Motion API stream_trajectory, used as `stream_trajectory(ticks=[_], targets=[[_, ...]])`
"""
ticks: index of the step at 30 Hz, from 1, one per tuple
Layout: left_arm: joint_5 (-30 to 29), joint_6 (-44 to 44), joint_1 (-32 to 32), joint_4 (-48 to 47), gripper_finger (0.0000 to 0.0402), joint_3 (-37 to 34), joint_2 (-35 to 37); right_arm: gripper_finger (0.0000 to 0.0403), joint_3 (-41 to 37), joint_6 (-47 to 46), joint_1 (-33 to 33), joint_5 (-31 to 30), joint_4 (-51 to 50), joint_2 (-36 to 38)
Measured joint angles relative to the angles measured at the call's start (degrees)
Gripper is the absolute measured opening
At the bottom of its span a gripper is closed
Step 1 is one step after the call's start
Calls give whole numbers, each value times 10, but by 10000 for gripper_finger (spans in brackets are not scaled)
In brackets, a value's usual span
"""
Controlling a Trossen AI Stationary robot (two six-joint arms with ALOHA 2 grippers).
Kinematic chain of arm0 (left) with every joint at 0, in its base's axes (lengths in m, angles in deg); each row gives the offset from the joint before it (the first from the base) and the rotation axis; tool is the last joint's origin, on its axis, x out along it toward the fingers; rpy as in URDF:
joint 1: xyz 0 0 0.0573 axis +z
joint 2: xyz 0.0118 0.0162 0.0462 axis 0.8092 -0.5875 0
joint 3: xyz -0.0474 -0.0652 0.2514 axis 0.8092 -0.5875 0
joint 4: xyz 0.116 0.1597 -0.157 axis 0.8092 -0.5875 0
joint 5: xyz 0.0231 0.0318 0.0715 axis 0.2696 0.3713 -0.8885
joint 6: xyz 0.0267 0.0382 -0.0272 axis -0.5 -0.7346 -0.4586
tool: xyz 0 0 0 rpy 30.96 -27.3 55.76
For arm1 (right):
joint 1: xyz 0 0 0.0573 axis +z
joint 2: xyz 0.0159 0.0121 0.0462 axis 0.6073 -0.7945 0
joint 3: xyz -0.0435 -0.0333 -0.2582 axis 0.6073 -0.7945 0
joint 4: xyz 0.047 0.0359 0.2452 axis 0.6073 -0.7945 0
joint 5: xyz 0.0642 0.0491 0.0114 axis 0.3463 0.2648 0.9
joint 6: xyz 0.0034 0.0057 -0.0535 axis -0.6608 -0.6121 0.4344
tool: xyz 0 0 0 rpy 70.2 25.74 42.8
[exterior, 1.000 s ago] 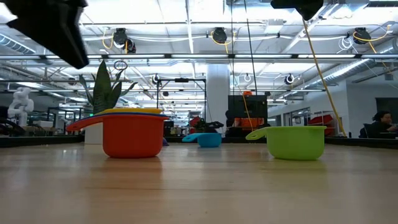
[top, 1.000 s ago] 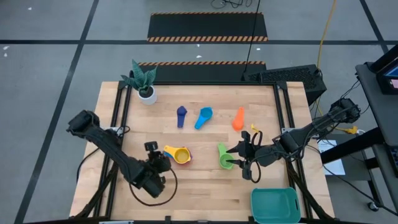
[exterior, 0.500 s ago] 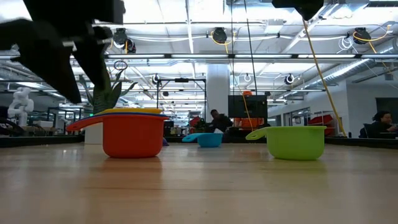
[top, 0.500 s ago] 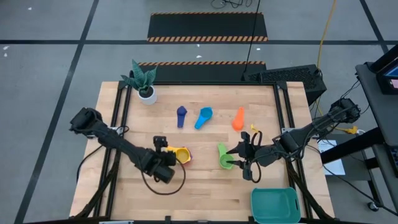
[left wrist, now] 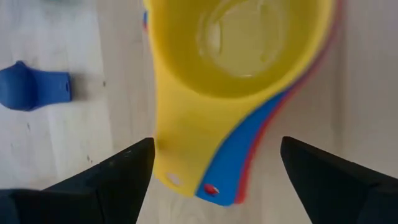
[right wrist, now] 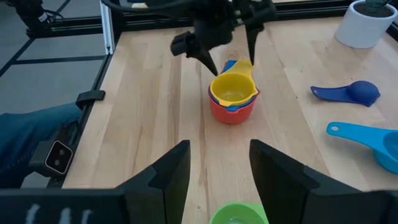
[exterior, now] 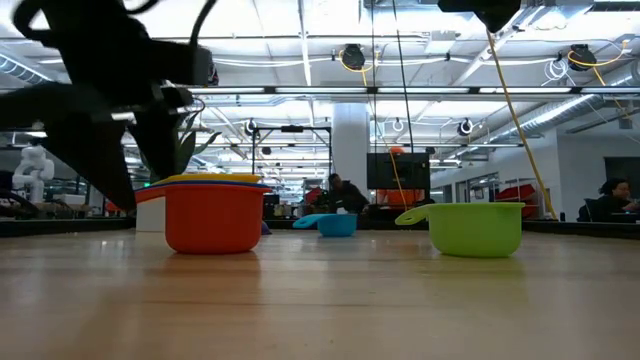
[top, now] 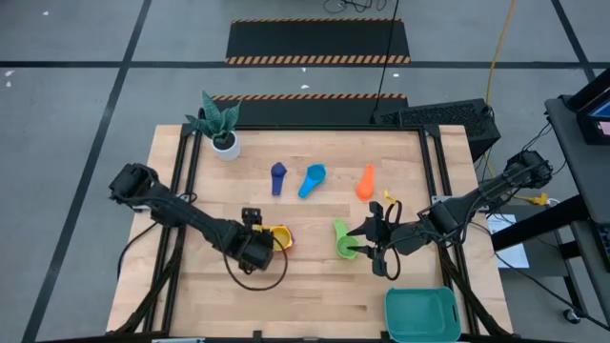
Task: Nest measuring cups in basket
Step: Stack the yellow measuring cup on top of the blue measuring cup
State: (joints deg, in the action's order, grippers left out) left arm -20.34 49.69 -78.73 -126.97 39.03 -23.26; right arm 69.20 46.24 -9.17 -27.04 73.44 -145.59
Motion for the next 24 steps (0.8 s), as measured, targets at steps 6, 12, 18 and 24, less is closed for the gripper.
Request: stream_trajectory(ticks=[6, 12, 18, 24], targets=[[0, -17, 19, 11, 351, -13, 0, 160, 0, 0, 0, 0, 0, 0], [19, -18, 23, 11, 343, -13, 0, 160, 0, 0, 0, 0, 0, 0], [39, -13, 22, 11, 273, -13, 0, 160, 0, 0, 0, 0, 0, 0], [39, -13, 22, 11, 202, -13, 0, 160, 0, 2, 0, 0, 0, 0]])
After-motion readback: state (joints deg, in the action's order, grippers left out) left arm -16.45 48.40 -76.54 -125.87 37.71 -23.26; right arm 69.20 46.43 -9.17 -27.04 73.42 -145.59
